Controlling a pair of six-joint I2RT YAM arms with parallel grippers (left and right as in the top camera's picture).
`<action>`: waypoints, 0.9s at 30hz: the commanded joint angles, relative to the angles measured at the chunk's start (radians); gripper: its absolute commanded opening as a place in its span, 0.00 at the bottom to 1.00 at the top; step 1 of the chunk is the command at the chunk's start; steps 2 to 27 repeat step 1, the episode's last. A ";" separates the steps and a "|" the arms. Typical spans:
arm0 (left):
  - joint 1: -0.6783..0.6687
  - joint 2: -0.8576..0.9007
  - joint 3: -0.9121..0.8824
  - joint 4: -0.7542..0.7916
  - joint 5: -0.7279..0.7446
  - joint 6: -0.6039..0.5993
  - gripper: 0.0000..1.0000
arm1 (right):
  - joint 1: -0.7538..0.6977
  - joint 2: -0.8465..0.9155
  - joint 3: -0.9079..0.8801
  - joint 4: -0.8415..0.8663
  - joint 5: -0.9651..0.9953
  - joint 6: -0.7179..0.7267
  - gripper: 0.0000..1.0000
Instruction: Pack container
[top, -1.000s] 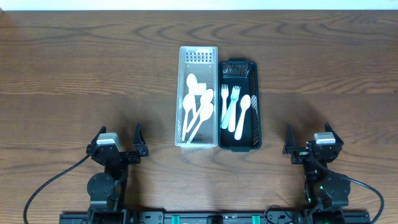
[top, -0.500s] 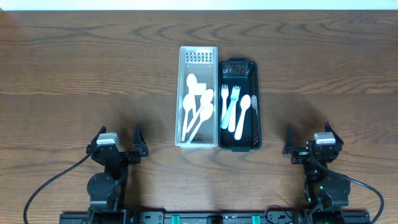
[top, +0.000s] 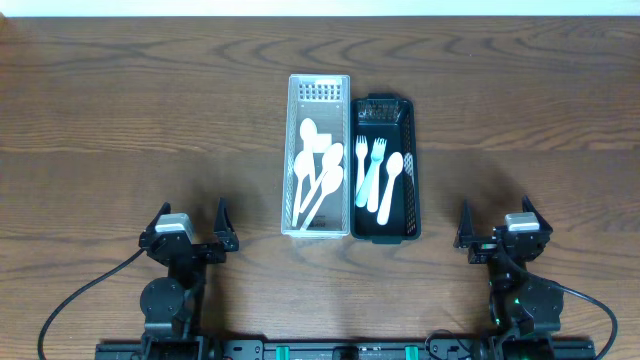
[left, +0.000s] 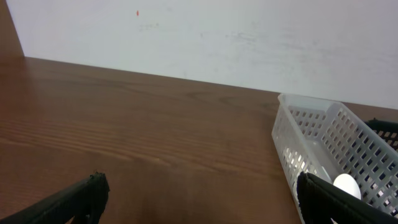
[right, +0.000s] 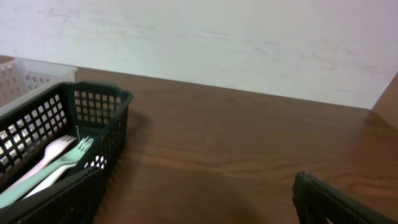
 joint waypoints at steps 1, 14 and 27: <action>0.004 -0.006 -0.016 -0.042 -0.005 -0.009 0.98 | -0.002 -0.006 -0.004 -0.002 -0.005 -0.002 0.99; 0.004 -0.006 -0.016 -0.042 -0.005 -0.009 0.98 | -0.002 -0.006 -0.004 -0.002 -0.005 -0.002 0.99; 0.004 -0.006 -0.016 -0.042 -0.005 -0.009 0.98 | -0.002 -0.006 -0.004 -0.002 -0.005 -0.002 0.99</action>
